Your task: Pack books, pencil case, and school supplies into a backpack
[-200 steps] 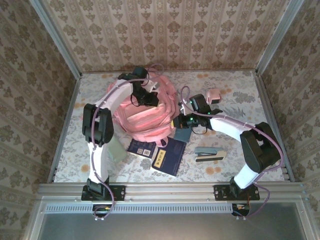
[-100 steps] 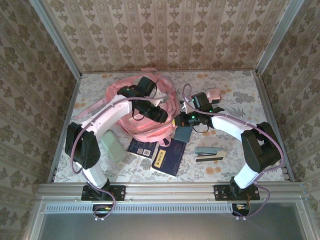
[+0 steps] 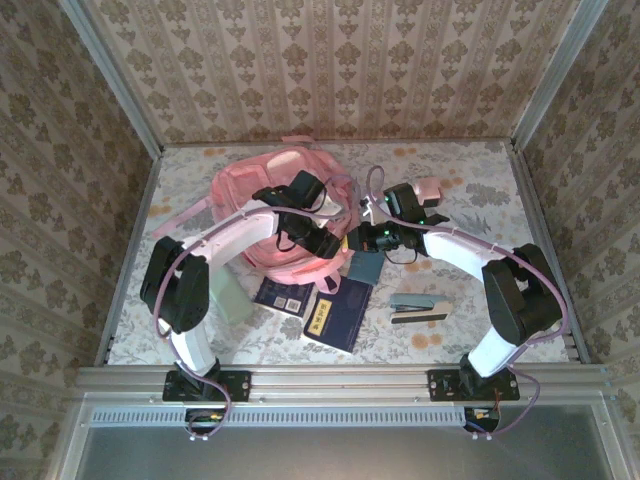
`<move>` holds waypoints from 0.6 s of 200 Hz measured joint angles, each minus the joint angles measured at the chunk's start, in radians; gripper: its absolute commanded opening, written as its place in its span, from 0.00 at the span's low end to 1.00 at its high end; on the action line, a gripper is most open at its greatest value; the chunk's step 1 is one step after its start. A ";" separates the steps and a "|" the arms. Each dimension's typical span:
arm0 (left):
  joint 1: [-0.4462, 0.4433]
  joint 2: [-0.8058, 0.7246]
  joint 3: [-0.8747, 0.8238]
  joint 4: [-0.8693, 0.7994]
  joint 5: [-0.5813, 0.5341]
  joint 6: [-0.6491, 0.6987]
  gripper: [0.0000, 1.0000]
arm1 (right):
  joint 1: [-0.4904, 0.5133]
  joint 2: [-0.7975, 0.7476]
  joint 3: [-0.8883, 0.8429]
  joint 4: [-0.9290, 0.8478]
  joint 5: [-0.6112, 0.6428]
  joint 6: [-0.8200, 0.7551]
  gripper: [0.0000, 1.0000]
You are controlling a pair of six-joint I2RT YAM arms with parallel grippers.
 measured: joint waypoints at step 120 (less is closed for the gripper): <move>-0.047 -0.043 -0.049 0.028 -0.135 0.038 0.00 | -0.002 0.000 0.044 -0.083 0.041 -0.082 0.00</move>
